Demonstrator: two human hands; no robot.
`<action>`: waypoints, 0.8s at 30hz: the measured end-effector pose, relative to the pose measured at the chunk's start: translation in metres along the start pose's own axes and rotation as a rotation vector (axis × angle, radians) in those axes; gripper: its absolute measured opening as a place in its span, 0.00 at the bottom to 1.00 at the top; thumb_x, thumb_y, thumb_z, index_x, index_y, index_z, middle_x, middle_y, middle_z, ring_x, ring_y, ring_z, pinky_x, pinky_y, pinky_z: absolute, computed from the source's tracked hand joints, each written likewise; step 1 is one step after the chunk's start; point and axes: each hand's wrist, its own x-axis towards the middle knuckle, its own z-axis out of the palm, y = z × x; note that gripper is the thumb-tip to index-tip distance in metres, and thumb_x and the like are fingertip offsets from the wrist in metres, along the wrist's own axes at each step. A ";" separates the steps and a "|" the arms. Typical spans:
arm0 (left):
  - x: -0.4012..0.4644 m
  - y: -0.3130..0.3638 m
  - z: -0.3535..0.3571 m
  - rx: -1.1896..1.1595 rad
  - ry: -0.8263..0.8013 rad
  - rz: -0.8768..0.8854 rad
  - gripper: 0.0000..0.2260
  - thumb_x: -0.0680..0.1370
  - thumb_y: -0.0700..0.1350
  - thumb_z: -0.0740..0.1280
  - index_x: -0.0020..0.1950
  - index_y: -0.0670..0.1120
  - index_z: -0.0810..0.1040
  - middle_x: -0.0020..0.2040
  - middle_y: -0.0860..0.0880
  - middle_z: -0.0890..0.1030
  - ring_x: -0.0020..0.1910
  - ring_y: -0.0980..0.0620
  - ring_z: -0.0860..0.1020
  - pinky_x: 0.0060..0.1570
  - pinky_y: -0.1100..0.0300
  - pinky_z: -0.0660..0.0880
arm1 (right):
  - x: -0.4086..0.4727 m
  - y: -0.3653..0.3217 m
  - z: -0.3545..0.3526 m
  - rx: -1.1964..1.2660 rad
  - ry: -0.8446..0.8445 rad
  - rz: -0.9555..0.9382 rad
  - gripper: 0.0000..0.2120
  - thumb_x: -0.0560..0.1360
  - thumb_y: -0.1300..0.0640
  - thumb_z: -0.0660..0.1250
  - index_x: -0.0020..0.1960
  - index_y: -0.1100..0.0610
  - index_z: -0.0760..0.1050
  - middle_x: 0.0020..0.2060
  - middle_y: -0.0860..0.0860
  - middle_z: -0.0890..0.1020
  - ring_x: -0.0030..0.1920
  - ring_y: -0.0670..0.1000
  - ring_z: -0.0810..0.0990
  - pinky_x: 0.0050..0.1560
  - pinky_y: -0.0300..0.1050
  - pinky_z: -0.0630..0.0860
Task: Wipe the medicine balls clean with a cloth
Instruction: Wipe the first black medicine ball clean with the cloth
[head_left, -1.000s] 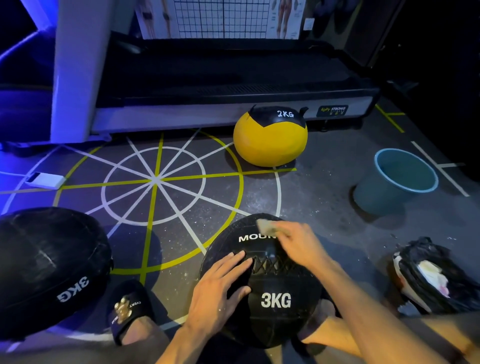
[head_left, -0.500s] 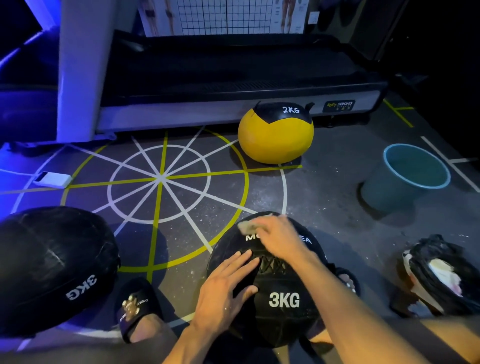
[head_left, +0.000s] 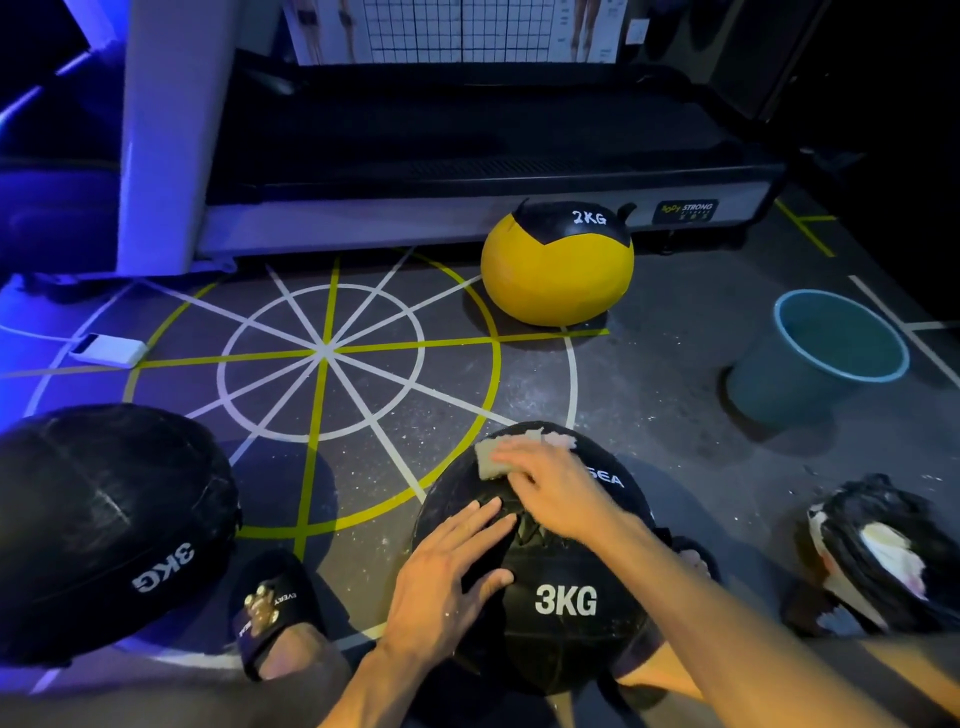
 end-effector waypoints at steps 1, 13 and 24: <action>0.000 0.000 -0.001 0.004 -0.001 -0.004 0.24 0.81 0.65 0.65 0.77 0.65 0.68 0.77 0.68 0.65 0.79 0.63 0.60 0.76 0.63 0.60 | -0.010 0.000 0.000 0.014 -0.016 -0.070 0.19 0.84 0.60 0.60 0.74 0.50 0.74 0.74 0.44 0.72 0.74 0.40 0.66 0.78 0.40 0.57; -0.001 -0.020 -0.021 -0.067 -0.026 -0.073 0.26 0.80 0.56 0.71 0.76 0.64 0.69 0.78 0.67 0.65 0.78 0.63 0.61 0.76 0.66 0.59 | -0.052 -0.003 0.041 0.022 0.243 -0.085 0.21 0.83 0.56 0.57 0.74 0.53 0.73 0.74 0.46 0.71 0.76 0.41 0.61 0.79 0.35 0.46; -0.008 -0.028 -0.038 -0.051 -0.063 -0.139 0.24 0.80 0.55 0.70 0.76 0.62 0.69 0.78 0.68 0.64 0.78 0.64 0.60 0.74 0.66 0.59 | -0.036 0.031 0.008 0.206 0.343 0.423 0.18 0.84 0.61 0.60 0.72 0.53 0.76 0.62 0.53 0.83 0.51 0.48 0.82 0.52 0.28 0.77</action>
